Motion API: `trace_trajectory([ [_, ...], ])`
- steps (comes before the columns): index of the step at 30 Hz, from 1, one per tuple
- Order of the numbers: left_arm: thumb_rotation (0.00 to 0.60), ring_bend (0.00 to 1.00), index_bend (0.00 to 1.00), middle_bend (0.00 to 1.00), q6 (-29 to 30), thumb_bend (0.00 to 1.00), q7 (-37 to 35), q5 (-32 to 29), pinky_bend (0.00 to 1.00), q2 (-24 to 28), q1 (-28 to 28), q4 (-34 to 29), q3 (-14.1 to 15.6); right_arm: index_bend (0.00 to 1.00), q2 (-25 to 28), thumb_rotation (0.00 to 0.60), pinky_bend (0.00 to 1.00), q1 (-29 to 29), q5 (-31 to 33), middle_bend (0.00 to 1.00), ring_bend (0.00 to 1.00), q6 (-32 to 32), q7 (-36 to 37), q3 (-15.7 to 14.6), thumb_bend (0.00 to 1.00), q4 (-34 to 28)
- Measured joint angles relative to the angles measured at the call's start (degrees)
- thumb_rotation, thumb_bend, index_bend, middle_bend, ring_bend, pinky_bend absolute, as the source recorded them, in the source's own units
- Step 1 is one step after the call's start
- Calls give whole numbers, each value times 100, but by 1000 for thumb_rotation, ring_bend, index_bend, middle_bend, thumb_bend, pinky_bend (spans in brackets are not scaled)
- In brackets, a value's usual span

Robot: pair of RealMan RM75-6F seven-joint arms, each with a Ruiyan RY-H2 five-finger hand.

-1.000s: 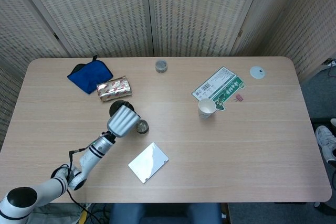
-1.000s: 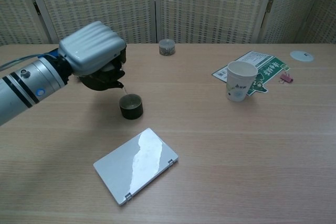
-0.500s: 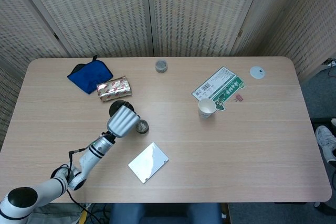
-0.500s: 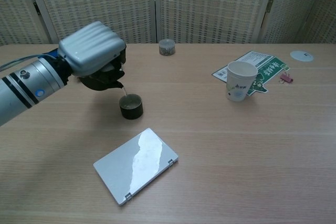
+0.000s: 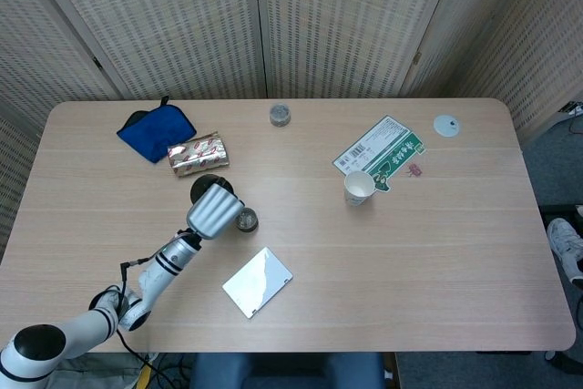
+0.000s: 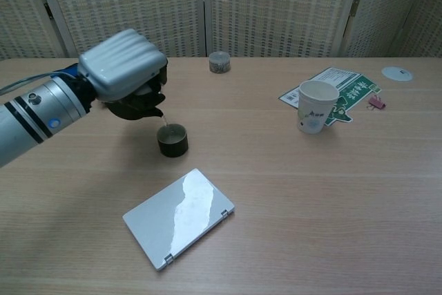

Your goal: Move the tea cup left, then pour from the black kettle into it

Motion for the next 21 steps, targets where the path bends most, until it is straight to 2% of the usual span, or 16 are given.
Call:
trace_trajectory([
  [13, 584, 1000, 1000, 1000, 18, 375, -291, -50, 651, -17, 9, -72, -39, 259, -8, 600, 186, -6, 27, 242, 159, 2, 17, 11, 256, 5],
  [21, 571, 1000, 1000, 1000, -36, 373, -898, -335, 651, -71, 72, -176, -221, 259, -10, 600, 186, -20, 46, 242, 159, 21, 7, 17, 256, -6],
])
